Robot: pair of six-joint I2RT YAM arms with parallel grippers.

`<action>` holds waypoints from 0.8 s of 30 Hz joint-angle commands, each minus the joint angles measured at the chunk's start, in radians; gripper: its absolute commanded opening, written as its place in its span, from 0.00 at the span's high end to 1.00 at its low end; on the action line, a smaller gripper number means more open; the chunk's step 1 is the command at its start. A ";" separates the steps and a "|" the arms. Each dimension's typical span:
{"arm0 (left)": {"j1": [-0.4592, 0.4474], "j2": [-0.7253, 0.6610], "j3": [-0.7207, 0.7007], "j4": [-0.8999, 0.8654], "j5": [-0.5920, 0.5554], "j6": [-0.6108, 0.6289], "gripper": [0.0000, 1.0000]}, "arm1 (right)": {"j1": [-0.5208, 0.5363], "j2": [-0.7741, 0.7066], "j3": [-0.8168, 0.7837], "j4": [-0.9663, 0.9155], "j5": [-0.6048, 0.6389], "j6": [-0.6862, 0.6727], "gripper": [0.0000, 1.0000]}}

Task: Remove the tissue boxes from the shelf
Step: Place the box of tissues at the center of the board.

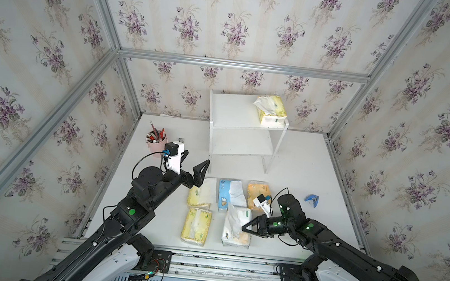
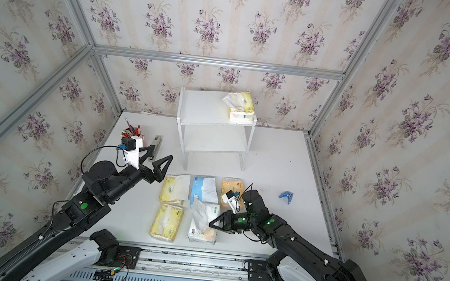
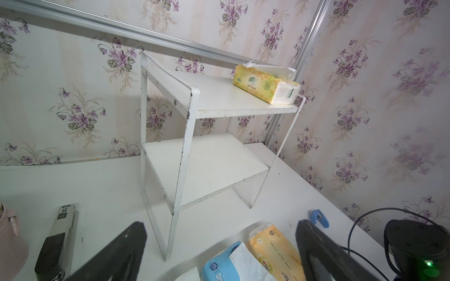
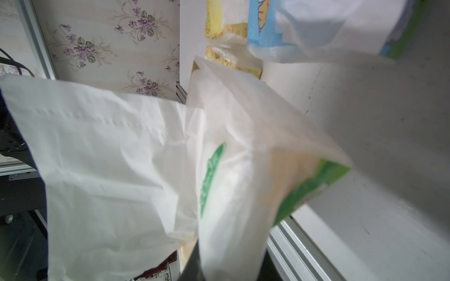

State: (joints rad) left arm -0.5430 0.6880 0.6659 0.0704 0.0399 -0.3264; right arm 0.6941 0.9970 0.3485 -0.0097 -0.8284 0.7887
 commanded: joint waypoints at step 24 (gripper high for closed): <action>0.000 0.047 0.012 0.012 -0.026 -0.026 0.01 | 0.118 0.378 0.094 0.159 0.166 -0.063 0.70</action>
State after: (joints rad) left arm -0.5430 0.7319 0.6685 0.0669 0.0181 -0.3489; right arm 0.8116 1.3567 0.4358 0.1043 -0.6697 0.7357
